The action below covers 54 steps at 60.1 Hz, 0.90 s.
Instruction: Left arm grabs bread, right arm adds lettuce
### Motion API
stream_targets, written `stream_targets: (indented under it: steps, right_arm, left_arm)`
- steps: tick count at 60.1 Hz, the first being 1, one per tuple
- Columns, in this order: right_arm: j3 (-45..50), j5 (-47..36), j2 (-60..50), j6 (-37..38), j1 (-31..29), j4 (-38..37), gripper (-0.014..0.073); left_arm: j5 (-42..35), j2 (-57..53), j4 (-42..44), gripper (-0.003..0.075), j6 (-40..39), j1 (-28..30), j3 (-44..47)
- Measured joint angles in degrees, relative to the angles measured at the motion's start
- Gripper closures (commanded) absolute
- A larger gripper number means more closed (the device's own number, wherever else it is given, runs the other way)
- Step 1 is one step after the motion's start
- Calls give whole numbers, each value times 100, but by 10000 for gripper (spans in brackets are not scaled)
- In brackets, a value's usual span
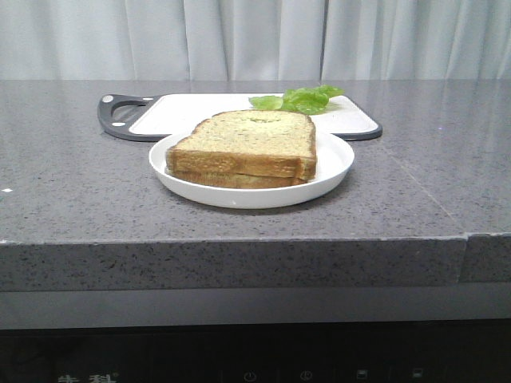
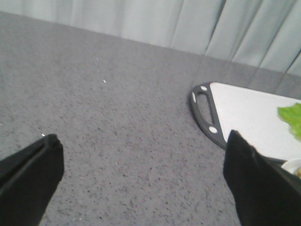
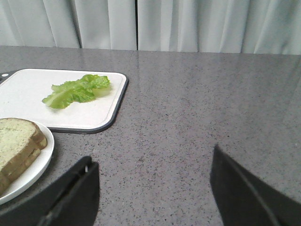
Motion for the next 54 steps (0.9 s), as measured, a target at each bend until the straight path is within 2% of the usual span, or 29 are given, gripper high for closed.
stream_targets:
  steps: [16,30,43,54]
  right_arm:
    - [0,193,0,0,0,0,74]
    - [0,279,0,0,0,0,74]
    - [0,289,0,0,0,-9,74]
    - [0,289,0,0,0,-9,74]
  left_arm:
    - [1157,2164,-469,121,327,-1250,-1585]
    - [1636,4074,-478,121,331,-2400,-2895]
    - [1959,5366,-481,121,331,-3050,-3849]
    - [2128,6151,-491,121,331,-3316,-4403]
